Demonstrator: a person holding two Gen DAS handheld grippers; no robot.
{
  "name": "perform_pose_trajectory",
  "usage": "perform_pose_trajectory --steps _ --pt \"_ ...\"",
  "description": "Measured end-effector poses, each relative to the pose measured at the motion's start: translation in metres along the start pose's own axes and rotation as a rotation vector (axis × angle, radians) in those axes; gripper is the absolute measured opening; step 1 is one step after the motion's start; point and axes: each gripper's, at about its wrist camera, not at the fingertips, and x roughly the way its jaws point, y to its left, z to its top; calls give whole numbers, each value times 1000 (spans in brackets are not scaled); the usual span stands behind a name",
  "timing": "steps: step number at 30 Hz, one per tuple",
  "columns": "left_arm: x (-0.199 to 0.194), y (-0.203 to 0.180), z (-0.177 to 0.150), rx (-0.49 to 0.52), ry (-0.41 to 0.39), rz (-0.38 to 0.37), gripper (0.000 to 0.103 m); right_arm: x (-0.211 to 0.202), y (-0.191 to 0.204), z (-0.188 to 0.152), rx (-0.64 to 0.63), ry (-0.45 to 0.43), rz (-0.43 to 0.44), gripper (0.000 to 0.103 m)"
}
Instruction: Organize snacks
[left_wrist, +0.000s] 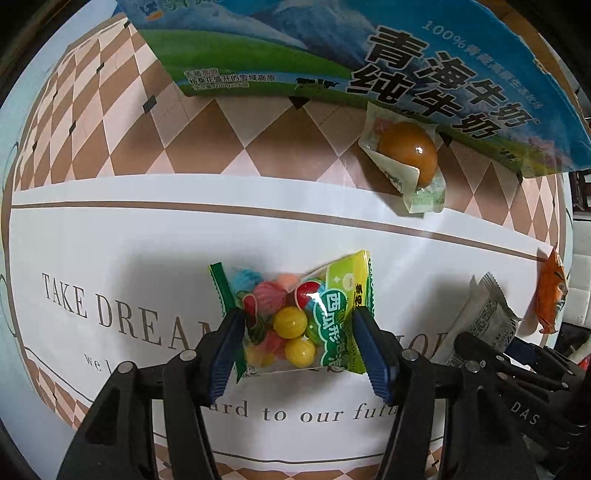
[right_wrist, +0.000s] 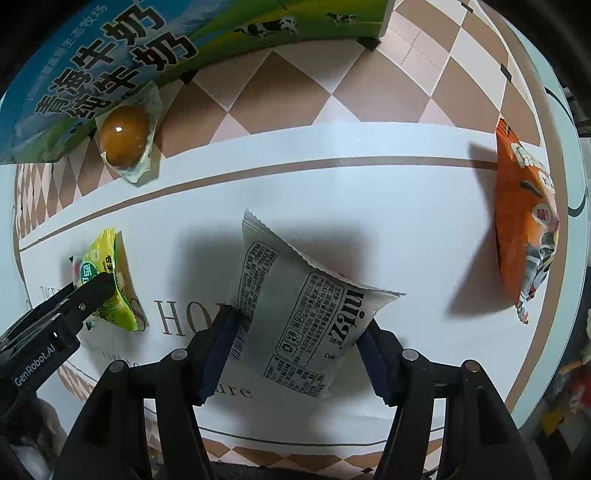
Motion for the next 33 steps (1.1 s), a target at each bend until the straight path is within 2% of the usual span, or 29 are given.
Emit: perform_pose_trajectory --steps 2,6,13,18,21,24,26,28,30,33 --pt "-8 -2 -1 3 3 -8 53 -1 2 -3 -14 -19 -2 63" --pt "-21 -7 -5 9 5 -21 46 -13 -2 -9 -33 -56 -7 50" --pt "-28 -11 -15 17 18 -52 38 -26 2 -17 -47 -83 40 47" --pt "-38 -19 -26 139 16 -55 39 -31 8 -18 -65 -63 71 47" --pt "-49 -21 -28 206 38 -100 43 -26 2 -15 -48 -40 95 47" --pt "-67 -28 -31 321 40 -101 50 -21 -2 -18 -47 -26 103 47" --pt "-76 -35 -34 399 28 -92 51 -20 -4 -19 -48 -17 110 47" --pt "-83 -51 -40 550 21 -86 51 -19 -7 -20 -44 -18 114 47" --pt "-77 -68 -46 711 6 -29 51 -19 -8 -21 -46 -14 114 47" --pt "-55 -82 -52 897 51 52 51 -21 -12 -23 -58 -14 107 47"
